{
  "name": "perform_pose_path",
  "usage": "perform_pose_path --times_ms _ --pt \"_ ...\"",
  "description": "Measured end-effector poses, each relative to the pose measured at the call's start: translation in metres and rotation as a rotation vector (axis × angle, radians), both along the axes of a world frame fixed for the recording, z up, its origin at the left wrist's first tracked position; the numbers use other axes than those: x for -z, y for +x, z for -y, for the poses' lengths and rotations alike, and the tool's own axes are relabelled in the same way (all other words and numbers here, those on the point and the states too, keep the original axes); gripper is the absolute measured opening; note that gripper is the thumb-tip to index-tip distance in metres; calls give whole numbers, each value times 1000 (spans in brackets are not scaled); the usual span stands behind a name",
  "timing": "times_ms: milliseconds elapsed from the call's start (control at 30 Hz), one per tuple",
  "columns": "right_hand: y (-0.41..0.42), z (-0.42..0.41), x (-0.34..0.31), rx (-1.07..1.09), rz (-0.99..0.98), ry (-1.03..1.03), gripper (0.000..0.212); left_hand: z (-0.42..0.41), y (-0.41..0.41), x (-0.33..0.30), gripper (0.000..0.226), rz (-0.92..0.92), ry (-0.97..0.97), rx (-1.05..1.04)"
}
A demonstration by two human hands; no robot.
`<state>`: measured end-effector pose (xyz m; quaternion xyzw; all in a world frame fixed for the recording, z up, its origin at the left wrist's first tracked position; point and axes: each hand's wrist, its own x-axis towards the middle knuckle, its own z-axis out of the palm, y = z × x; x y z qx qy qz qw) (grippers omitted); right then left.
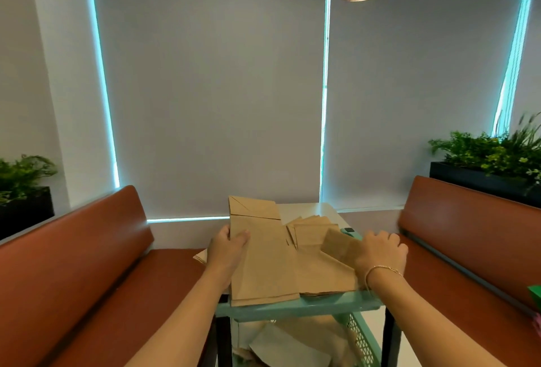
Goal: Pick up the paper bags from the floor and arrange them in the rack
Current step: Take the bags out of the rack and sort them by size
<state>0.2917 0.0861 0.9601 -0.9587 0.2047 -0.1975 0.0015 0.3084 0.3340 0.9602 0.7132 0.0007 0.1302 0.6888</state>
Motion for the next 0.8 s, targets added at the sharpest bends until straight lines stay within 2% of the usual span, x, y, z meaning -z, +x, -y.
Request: perform_pose_path --times_ms 67,233,400,500,600,700,800 --pt "-1 0 -6 -39 33 74 24 2 2 1 10 5 13 -5" --pt "-8 5 -35 -211 248 573 26 6 5 10 13 6 -7 -6" --pt "-18 3 -75 -331 619 661 29 3 8 13 7 -14 -97 44" --pt "-19 -3 -100 -382 762 684 28 2 12 15 6 -27 -125 65" --pt "-14 -12 -115 -469 802 734 28 3 14 18 11 -26 -117 62" --pt "-11 -20 -127 -566 758 764 28 5 16 21 17 -34 -26 47" --pt "-11 -30 -133 -688 668 987 26 4 19 22 10 -28 -37 44"
